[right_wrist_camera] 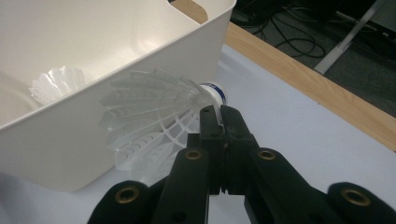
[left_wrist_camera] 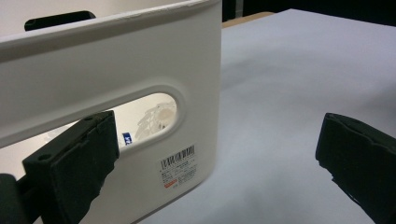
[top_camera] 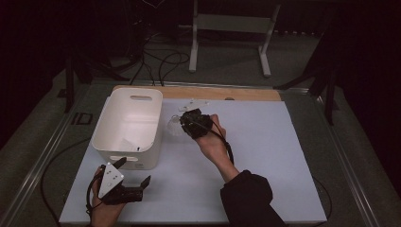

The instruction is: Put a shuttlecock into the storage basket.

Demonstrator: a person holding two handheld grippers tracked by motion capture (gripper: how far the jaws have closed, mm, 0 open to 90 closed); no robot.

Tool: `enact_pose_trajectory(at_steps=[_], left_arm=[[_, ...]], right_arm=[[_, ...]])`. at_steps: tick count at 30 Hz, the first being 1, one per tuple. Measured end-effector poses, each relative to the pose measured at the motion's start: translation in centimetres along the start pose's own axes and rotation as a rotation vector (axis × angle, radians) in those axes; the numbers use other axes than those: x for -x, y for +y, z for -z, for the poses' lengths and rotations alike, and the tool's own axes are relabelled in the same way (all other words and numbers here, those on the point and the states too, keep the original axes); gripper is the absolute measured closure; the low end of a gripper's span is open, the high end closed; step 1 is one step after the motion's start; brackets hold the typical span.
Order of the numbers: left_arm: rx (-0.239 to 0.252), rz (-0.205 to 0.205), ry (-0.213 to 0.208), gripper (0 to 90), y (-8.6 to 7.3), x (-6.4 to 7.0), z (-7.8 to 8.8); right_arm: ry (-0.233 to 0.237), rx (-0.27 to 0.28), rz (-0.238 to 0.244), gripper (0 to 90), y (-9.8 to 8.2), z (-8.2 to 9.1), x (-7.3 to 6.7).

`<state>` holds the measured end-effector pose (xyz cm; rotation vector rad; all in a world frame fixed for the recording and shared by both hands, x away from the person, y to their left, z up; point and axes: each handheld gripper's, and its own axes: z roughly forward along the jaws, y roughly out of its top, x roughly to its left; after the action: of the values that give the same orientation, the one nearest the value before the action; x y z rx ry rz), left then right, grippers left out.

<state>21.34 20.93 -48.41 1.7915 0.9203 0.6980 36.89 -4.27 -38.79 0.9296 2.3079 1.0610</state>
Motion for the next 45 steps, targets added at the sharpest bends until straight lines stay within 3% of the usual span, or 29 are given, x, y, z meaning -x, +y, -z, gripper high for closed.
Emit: enact_pose_trajectory(at_steps=[23, 45], left_arm=[[-0.004, -0.004, -0.001, 0.0, 0.0, 0.0, 0.0], [-0.005, -0.003, -0.002, 0.0, 0.0, 0.0, 0.0]], right_arm=[[0.018, 0.024, -0.046, 89.0, 0.8, -0.2, 0.5], [0.029, 0.041, -0.049, 88.8, 1.4, -0.2, 0.4]])
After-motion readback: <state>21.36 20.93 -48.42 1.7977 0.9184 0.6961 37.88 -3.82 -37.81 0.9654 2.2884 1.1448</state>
